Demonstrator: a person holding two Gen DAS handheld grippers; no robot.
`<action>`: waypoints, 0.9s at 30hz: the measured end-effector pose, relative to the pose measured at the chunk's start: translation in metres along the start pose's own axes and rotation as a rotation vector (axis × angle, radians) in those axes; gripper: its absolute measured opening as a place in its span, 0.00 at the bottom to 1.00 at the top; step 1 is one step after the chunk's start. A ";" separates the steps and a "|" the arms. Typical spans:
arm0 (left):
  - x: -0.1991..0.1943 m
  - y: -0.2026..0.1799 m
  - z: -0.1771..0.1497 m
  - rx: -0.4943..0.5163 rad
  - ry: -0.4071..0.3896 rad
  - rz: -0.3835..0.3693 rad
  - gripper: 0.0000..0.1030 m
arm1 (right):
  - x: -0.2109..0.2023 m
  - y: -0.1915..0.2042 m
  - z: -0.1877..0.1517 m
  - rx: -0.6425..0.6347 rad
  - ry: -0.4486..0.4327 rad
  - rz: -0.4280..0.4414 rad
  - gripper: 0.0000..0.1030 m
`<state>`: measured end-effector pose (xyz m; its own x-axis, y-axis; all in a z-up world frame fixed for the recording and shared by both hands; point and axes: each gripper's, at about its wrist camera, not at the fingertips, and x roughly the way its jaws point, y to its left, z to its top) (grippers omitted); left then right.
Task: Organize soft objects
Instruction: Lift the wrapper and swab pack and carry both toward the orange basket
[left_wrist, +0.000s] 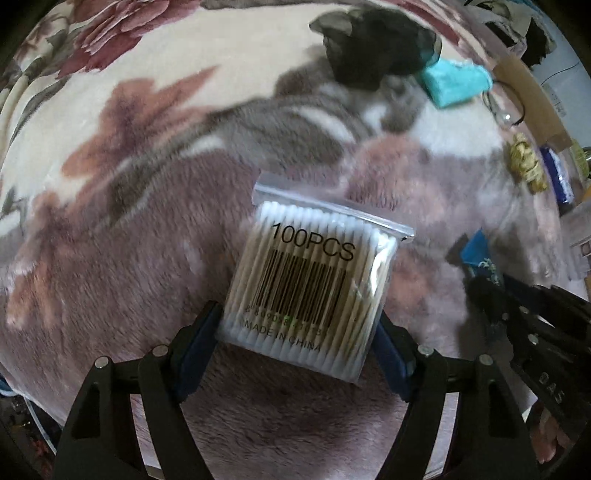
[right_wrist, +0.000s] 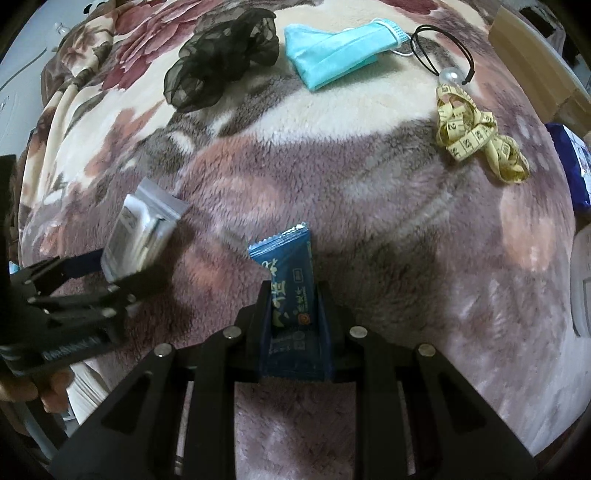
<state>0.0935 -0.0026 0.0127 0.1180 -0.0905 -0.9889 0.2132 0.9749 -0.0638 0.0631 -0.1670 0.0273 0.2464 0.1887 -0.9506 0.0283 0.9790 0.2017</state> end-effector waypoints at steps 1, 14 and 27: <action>0.002 -0.001 -0.002 -0.003 -0.004 0.005 0.78 | 0.001 0.002 0.000 0.003 0.002 -0.005 0.22; 0.012 -0.007 -0.009 -0.018 -0.027 -0.001 0.77 | 0.008 0.009 -0.004 -0.023 -0.003 -0.043 0.22; -0.033 -0.045 -0.014 0.029 -0.077 -0.016 0.75 | -0.026 -0.009 -0.013 0.013 -0.063 -0.039 0.22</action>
<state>0.0668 -0.0408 0.0460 0.1886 -0.1230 -0.9743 0.2437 0.9669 -0.0749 0.0443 -0.1793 0.0471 0.3053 0.1449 -0.9412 0.0515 0.9844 0.1682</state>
